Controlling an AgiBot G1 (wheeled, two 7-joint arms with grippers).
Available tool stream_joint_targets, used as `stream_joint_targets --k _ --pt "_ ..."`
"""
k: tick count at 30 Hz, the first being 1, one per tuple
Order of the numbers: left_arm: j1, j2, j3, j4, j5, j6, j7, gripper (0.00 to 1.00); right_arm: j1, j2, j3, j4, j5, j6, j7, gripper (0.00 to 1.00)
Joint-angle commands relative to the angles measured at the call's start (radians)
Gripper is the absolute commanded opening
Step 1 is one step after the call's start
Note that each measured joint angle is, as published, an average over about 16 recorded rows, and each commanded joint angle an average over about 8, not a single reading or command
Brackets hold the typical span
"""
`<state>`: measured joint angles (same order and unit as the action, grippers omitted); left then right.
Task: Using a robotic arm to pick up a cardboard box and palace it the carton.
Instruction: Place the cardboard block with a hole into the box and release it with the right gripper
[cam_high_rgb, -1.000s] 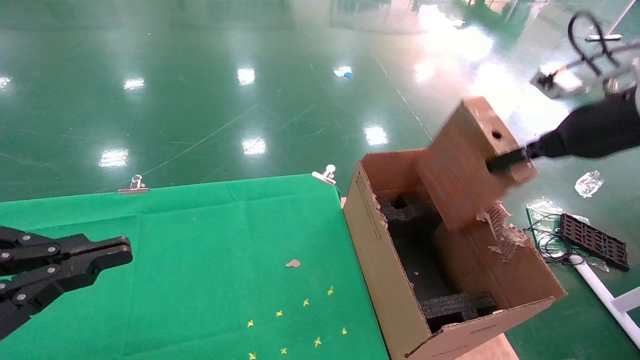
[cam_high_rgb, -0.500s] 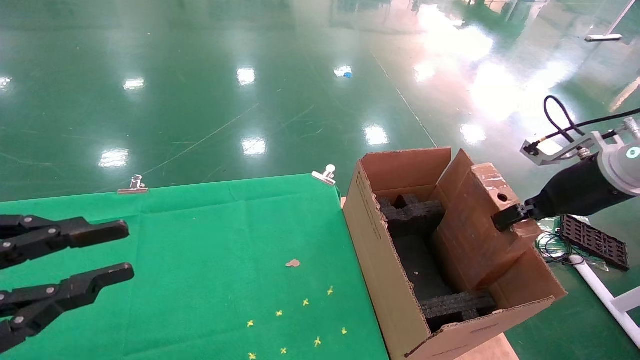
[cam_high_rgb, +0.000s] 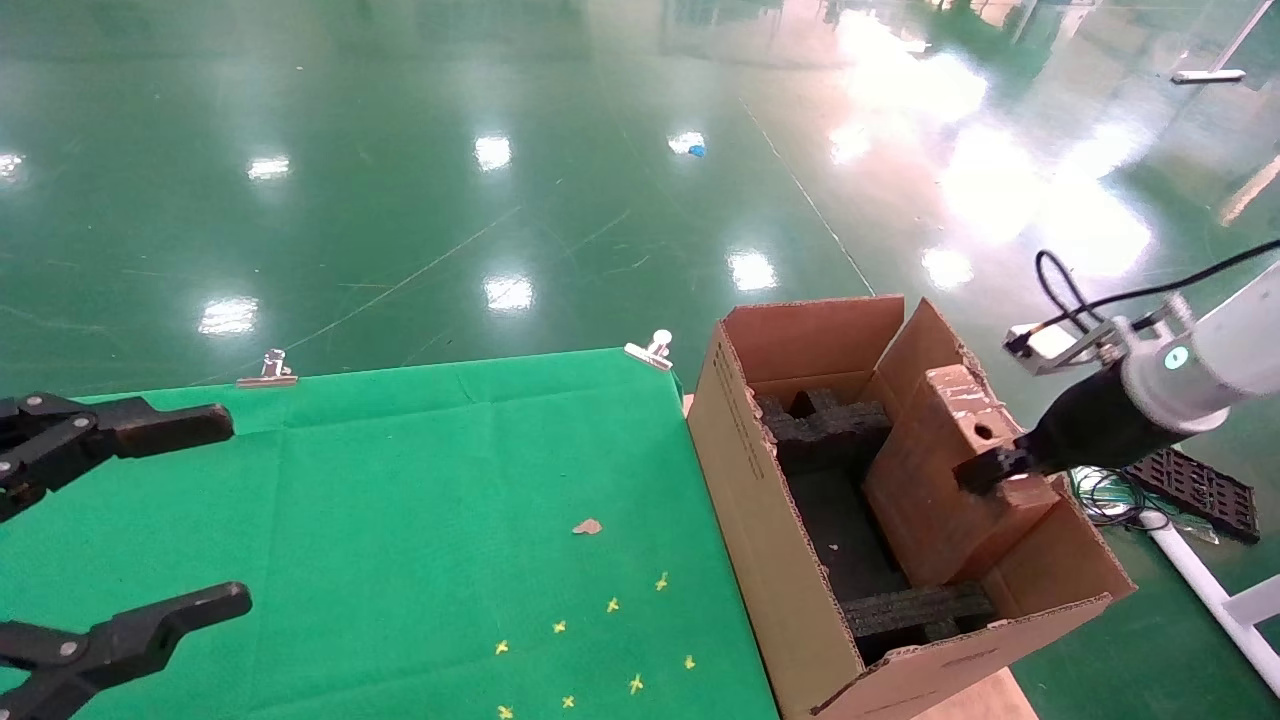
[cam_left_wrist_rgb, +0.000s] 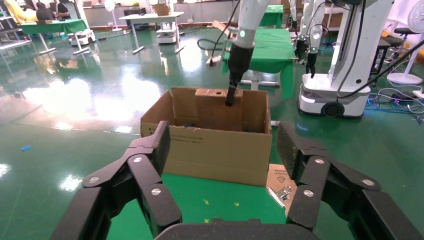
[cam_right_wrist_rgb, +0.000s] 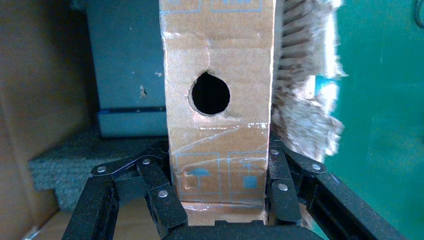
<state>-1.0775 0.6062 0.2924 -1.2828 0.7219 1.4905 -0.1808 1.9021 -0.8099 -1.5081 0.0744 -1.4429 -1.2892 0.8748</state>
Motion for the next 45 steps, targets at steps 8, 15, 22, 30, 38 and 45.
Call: stream_joint_targets --k 8,15,22,30,38,45 --pt "0.0 0.0 0.001 0.0 0.0 0.0 0.0 1.0 -0.11 -0.044 0.024 -0.034 0.037 0.105 -0.012 0.01" --pt "0.0 0.0 0.001 0.0 -0.001 0.0 0.0 1.0 -0.118 -0.06 0.026 -0.046 0.039 0.116 -0.026 0.81" --pt "0.0 -0.001 0.001 0.0 -0.001 -0.001 0.001 1.0 -0.103 -0.067 0.018 -0.058 0.029 0.09 -0.026 1.0" --pt "0.0 -0.001 0.002 0.0 -0.001 -0.001 0.001 1.0 -0.09 -0.075 0.01 -0.067 0.017 0.069 -0.018 1.0" --pt "0.0 -0.001 0.002 0.0 -0.002 -0.001 0.001 1.0 -0.078 -0.08 0.003 -0.074 0.007 0.056 -0.008 1.0" --pt "-0.001 -0.001 0.003 0.0 -0.002 -0.001 0.001 1.0 -0.059 -0.081 0.002 -0.072 0.005 0.046 -0.01 1.0"
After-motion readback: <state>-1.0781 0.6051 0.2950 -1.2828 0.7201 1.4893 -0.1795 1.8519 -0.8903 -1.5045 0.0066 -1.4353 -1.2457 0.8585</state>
